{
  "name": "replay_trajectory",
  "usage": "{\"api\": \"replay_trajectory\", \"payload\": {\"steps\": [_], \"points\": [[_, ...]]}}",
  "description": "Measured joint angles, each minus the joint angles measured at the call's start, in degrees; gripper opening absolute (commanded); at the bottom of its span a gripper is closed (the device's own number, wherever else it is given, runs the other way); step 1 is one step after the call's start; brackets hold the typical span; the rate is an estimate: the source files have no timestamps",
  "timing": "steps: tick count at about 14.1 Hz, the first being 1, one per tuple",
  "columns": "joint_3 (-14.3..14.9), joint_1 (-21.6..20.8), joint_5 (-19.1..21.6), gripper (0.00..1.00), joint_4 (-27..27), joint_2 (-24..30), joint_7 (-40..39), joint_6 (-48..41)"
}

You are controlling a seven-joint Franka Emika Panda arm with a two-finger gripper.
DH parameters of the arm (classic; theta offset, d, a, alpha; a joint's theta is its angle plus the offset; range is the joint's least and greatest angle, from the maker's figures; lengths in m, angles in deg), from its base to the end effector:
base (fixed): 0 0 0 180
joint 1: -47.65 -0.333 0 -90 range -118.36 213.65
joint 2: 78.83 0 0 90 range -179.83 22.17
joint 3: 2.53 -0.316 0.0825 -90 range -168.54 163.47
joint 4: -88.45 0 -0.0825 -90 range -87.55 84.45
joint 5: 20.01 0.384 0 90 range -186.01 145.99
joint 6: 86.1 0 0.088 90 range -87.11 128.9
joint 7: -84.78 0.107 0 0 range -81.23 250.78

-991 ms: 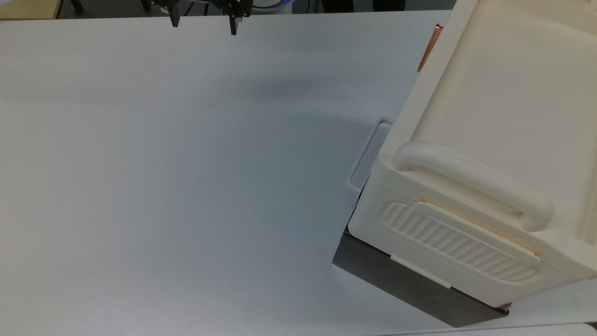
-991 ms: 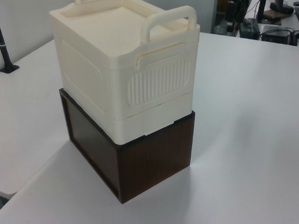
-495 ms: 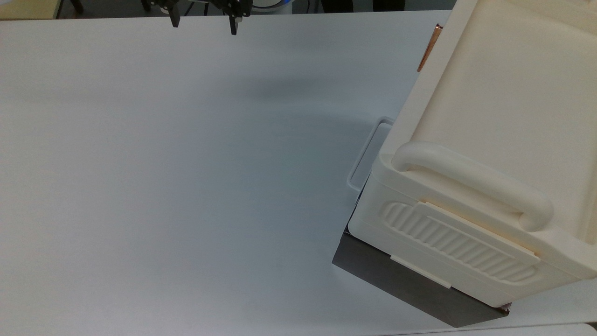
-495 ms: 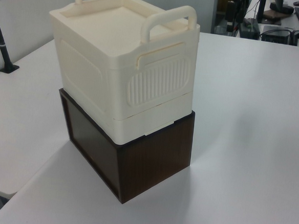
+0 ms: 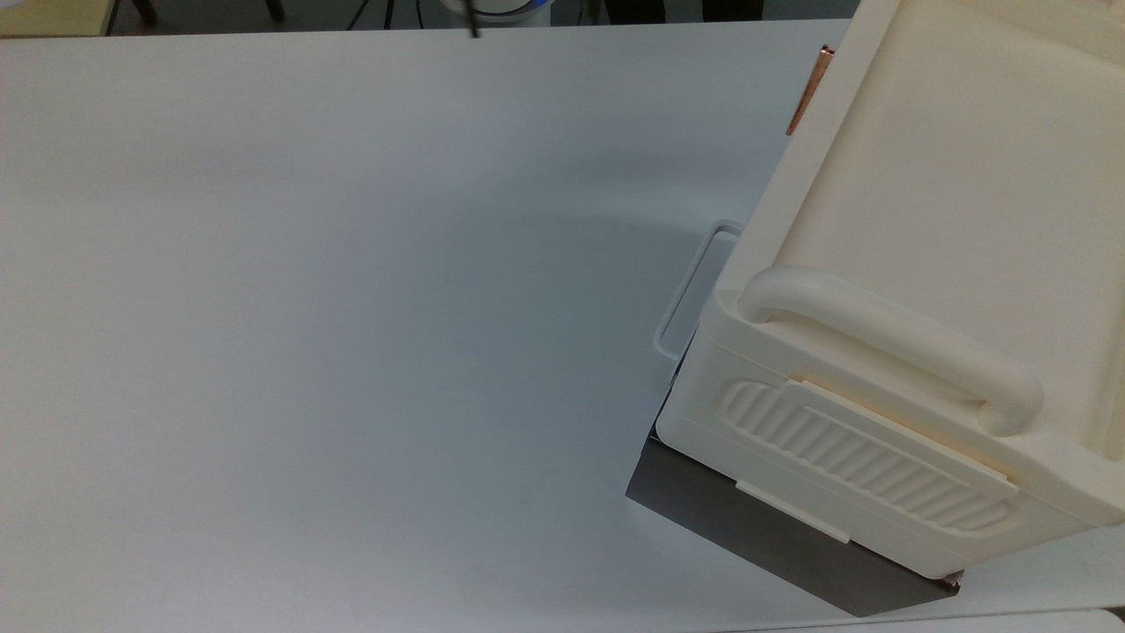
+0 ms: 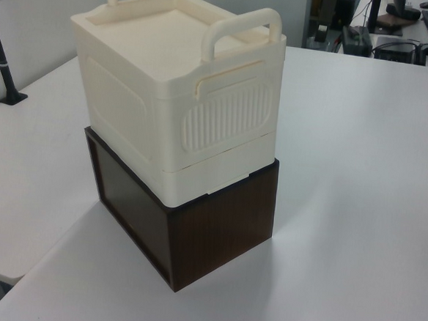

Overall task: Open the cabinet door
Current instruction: 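Move the gripper toward the orange tab on the cream box door, then lower the gripper and grasp the orange tab on the door edge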

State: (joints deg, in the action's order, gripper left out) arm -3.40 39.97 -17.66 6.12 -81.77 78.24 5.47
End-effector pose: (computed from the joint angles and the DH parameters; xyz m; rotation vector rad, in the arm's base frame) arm 0.5667 0.0893 0.6616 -3.0663 -0.4078 -0.1691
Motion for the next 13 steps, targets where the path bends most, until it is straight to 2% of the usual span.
{"api": "replay_trajectory", "payload": {"steps": [5,9,12,13], "points": [[-0.7,-9.4,0.0,1.00,1.0,-0.4,-5.3,3.4],[-2.4,-12.2,0.1,1.00,1.1,-3.3,-9.0,9.7],[-4.2,-12.5,0.9,0.90,1.5,-5.9,-10.5,14.5],[-4.4,-12.5,0.9,0.84,1.6,-6.3,-11.2,15.3]]}}
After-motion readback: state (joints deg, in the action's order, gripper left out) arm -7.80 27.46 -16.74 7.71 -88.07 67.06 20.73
